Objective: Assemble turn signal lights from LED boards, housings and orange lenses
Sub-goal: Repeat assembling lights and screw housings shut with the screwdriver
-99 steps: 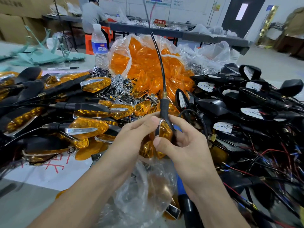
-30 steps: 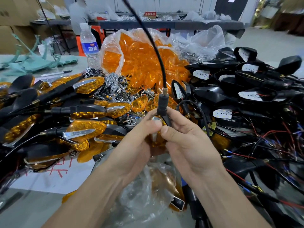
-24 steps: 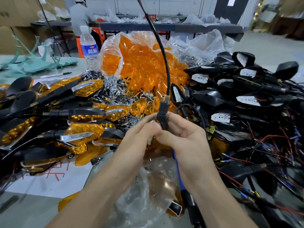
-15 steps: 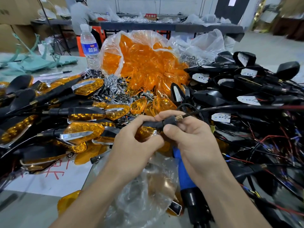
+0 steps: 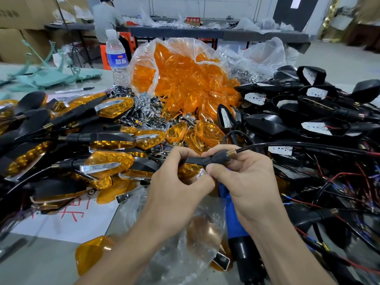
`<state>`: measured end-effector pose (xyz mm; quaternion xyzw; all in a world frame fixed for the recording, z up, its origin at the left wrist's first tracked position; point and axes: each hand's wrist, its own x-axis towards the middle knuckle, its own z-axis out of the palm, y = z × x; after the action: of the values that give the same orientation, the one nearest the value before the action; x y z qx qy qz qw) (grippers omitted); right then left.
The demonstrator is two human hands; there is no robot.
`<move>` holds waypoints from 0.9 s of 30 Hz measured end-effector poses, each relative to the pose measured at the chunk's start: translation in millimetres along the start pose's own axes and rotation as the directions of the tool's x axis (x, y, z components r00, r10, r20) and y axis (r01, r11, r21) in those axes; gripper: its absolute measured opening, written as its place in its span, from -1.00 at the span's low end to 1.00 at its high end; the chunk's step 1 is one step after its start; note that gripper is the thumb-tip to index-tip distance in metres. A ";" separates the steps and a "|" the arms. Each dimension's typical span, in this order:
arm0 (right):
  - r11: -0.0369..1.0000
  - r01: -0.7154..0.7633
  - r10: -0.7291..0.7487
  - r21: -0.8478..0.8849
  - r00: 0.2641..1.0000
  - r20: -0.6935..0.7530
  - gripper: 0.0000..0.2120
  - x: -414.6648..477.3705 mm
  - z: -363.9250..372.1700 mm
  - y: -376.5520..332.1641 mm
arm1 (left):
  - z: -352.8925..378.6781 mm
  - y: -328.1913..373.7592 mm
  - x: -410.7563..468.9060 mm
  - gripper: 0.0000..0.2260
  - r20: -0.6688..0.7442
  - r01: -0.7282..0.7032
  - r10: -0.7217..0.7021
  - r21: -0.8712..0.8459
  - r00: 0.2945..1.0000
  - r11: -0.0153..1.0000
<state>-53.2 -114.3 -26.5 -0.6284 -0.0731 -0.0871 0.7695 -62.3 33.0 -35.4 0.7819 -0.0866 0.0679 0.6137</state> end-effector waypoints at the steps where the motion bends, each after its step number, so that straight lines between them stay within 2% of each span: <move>1: 1.000 0.006 -0.006 0.009 1.000 0.015 -0.61 0.3 -0.6 -0.1 | -0.8 -0.8 1.7 -0.72 0.018 0.003 -0.003 -0.016 1.000 1.000; 4: 0.997 0.039 -0.042 0.063 0.998 0.037 -0.64 2.4 -6.8 -3.5 | -6.4 1.4 9.7 -0.70 0.105 0.016 -0.006 -0.094 0.994 0.995; 7: 0.987 0.018 -0.030 0.160 0.997 0.076 -0.70 3.7 -14.3 -7.5 | -13.4 5.2 16.7 -0.75 0.175 0.136 -0.089 -0.284 0.981 0.949; 9: 0.976 -0.029 0.007 0.218 0.995 0.104 -0.71 3.7 -15.5 -8.4 | -16.3 6.5 17.7 -0.73 0.234 0.192 -0.125 -0.293 0.964 0.937; 12: 0.971 -0.057 0.028 0.234 0.992 0.126 -0.73 1.3 -14.1 -9.1 | -15.5 6.0 14.0 -0.66 0.252 0.148 -0.072 -0.296 0.965 0.944; 16: 0.985 -0.038 0.019 0.168 0.993 0.116 -0.71 1.2 -13.7 -12.0 | -12.4 5.4 10.4 -0.70 0.172 0.082 -0.041 -0.237 0.984 0.968; 19: 0.981 -0.056 0.032 0.185 0.990 0.134 -0.79 1.0 -13.0 -14.8 | -10.8 7.0 9.1 -0.72 0.154 0.067 -0.033 -0.220 0.988 0.973; 22: 0.980 -0.061 0.035 0.190 0.990 0.137 -0.78 0.0 -13.9 -13.9 | -9.1 8.9 7.1 -0.70 0.119 0.045 -0.026 -0.167 0.993 0.985; 27: 0.986 -0.065 0.046 0.156 0.991 0.124 -0.72 -1.4 -12.3 -9.9 | -12.6 11.8 5.4 -0.67 0.099 -0.089 0.077 0.125 0.992 0.988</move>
<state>-56.7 -128.3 -19.8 -0.5705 -0.1083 -0.0215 0.8138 -59.6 42.2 -20.1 0.8178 -0.1433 0.0623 0.5538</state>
